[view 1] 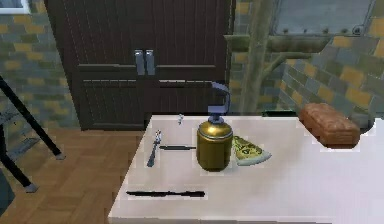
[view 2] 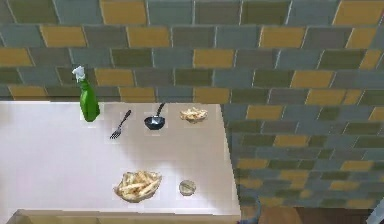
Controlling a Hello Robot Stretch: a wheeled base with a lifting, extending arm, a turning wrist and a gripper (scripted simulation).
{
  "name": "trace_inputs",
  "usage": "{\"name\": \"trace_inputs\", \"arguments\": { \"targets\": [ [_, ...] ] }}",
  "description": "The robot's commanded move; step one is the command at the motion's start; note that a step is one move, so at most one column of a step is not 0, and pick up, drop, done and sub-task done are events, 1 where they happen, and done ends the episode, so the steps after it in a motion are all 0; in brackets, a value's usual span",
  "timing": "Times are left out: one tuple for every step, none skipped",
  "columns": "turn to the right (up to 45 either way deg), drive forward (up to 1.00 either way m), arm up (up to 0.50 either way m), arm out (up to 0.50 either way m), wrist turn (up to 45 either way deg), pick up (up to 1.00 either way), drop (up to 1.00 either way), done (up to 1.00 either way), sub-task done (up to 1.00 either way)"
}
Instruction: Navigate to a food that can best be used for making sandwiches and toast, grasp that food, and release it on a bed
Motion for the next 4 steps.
{"name": "trace_inputs", "arguments": {
  "targets": [
    [0.0, 0.15, 0.00, 0.00, 0.0, 0.00, 0.00, 0.00, 0.00],
    [-45.0, 0.00, 0.00, 0.00, 0.0, 0.00, 0.00, 0.00, 0.00],
    [0.0, 0.00, 0.50, 0.00, 0.0, 0.00, 0.00, 0.00, 0.00],
    [0.0, 0.00, 0.38, 0.00, 0.0, 0.00, 0.00, 0.00, 0.00]
  ]
}}
